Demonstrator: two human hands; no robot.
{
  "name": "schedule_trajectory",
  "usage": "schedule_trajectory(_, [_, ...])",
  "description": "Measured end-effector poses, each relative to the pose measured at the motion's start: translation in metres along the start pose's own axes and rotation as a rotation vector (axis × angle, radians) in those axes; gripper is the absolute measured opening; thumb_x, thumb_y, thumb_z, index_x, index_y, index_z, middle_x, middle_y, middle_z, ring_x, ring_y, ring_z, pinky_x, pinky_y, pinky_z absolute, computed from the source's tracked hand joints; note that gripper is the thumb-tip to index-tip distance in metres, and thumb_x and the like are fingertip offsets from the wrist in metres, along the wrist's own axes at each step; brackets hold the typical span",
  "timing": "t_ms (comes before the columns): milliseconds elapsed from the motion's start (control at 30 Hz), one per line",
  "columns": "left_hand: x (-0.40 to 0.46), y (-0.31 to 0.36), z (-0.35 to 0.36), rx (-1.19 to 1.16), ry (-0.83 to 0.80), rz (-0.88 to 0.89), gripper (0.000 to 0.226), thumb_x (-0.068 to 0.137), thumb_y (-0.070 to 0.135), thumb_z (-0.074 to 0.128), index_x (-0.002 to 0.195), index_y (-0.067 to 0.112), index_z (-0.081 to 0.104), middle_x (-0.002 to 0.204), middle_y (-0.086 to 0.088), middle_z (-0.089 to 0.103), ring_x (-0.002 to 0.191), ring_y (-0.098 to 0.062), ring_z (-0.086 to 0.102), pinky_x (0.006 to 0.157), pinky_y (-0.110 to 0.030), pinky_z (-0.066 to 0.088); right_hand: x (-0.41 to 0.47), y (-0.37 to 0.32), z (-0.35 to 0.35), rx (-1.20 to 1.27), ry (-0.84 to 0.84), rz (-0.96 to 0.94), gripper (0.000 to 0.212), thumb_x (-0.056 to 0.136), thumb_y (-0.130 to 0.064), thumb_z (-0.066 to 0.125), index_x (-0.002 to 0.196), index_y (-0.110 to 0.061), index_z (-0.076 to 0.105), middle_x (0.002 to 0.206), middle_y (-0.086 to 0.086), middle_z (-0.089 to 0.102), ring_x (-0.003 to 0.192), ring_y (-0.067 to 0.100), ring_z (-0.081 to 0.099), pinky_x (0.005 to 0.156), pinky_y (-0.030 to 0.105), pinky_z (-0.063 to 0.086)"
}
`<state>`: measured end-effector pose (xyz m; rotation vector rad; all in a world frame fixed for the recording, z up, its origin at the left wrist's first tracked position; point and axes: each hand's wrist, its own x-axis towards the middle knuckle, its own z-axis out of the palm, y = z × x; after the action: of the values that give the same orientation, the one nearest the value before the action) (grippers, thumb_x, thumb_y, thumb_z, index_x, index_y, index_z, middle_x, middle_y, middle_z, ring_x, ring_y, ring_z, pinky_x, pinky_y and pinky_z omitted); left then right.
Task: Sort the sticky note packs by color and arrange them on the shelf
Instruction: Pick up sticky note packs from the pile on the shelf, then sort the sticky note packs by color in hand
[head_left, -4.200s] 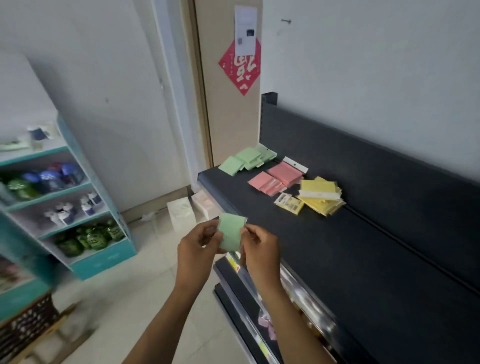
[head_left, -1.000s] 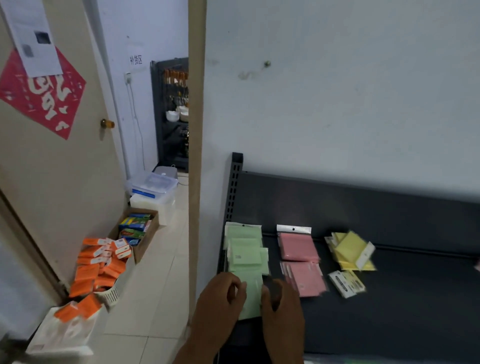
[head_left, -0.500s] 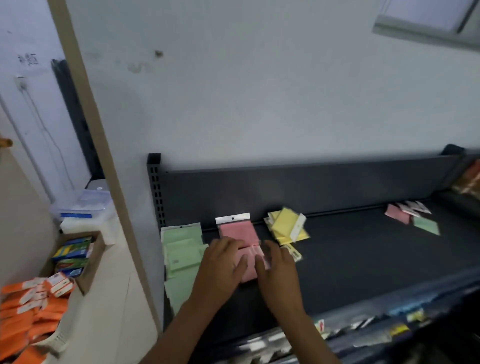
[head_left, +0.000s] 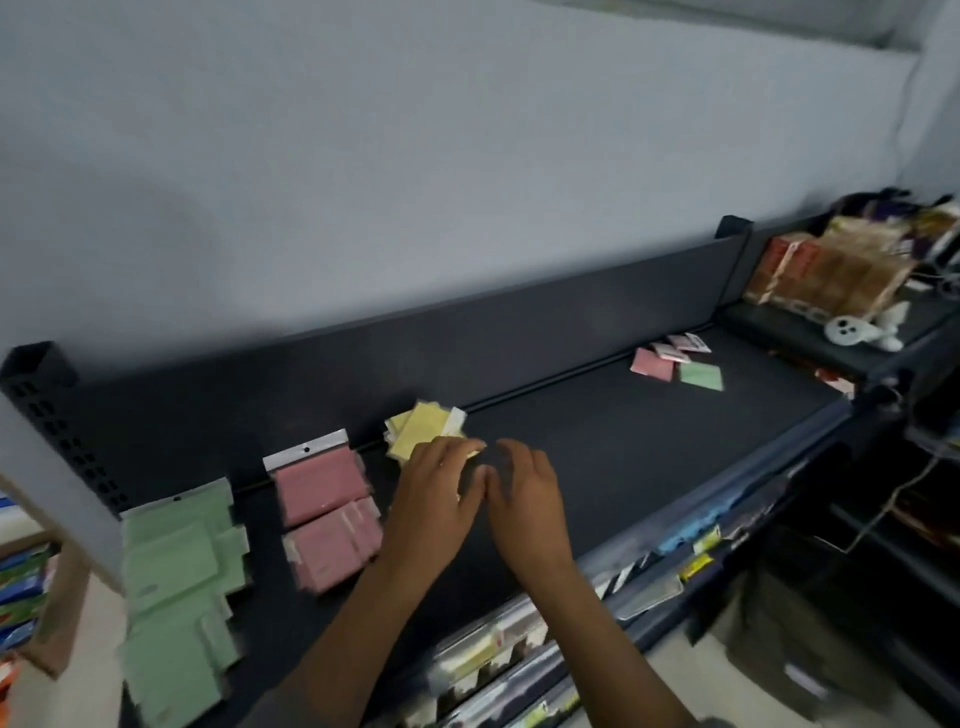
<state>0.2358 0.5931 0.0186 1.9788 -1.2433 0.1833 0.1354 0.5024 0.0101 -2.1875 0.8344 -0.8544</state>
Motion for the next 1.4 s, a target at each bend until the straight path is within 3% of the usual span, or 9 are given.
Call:
schedule_trajectory(233, [0.043,0.048,0.060,-0.079,-0.023,0.039,0.030,0.101,0.026,0.057,0.130,0.022,0.059,0.128,0.007,0.058,0.121,-0.009,0.049,0.103,-0.029,0.045,0.035,0.053,-0.046,-0.021,0.036,0.034,0.038,0.102,-0.022,0.048,0.140,-0.018,0.048,0.130,0.005,0.052,0.119,0.020,0.051,0.101,0.035,0.046])
schedule_trajectory(567, [0.086,0.112,0.148,-0.131,-0.066,0.099,0.031,0.099,0.028,0.058,0.130,0.024,0.059,0.131,0.007,0.059,0.122,-0.011,0.051,0.102,-0.037,0.048,0.067,0.126,-0.125,-0.042,0.107,0.117,0.039,0.102,-0.023,0.050,0.141,-0.018,0.047,0.133,0.006,0.050,0.122,0.021,0.049,0.103,0.034,0.044])
schedule_trajectory(767, [0.100,0.171,0.210,-0.217,-0.084,0.147,0.032,0.097,0.020,0.062,0.128,0.025,0.060,0.129,0.008,0.061,0.121,-0.010,0.051,0.102,-0.032,0.047,0.068,0.180,-0.185,-0.110,0.118,0.125,0.040,0.104,-0.025,0.046,0.143,-0.018,0.044,0.132,0.005,0.048,0.121,0.022,0.048,0.104,0.035,0.043])
schedule_trajectory(967, [0.102,0.223,0.255,-0.245,-0.114,0.190,0.028,0.097,0.020,0.061,0.125,0.025,0.062,0.125,0.008,0.062,0.118,-0.010,0.052,0.099,-0.033,0.049,0.066,0.225,-0.239,-0.133,0.160,0.180,0.042,0.104,-0.027,0.048,0.145,-0.018,0.043,0.138,0.004,0.046,0.126,0.018,0.046,0.102,0.019,0.033])
schedule_trajectory(1067, [0.103,0.237,0.267,-0.237,-0.127,0.203,0.029,0.096,0.018,0.061,0.125,0.025,0.062,0.125,0.008,0.062,0.117,-0.009,0.052,0.098,-0.031,0.050,0.064,0.234,-0.250,-0.111,0.156,0.200,0.041,0.105,-0.027,0.046,0.145,-0.020,0.042,0.138,0.004,0.047,0.128,0.018,0.044,0.105,0.023,0.034])
schedule_trajectory(1267, [0.101,0.252,0.288,-0.199,-0.153,0.207,0.033,0.093,0.013,0.064,0.123,0.027,0.062,0.121,0.009,0.061,0.114,-0.011,0.053,0.095,-0.027,0.046,0.060,0.252,-0.263,-0.146,0.082,0.127,0.042,0.101,-0.009,0.044,0.143,-0.011,0.044,0.138,0.010,0.047,0.121,0.028,0.047,0.105,0.041,0.041])
schedule_trajectory(1400, [0.109,0.252,0.298,-0.115,-0.144,0.203,0.031,0.089,0.025,0.073,0.119,0.023,0.065,0.116,0.005,0.064,0.110,-0.016,0.057,0.091,-0.033,0.052,0.065,0.265,-0.267,-0.054,0.139,0.229,0.041,0.104,-0.021,0.048,0.145,-0.022,0.044,0.140,0.004,0.045,0.128,0.022,0.047,0.109,0.031,0.040])
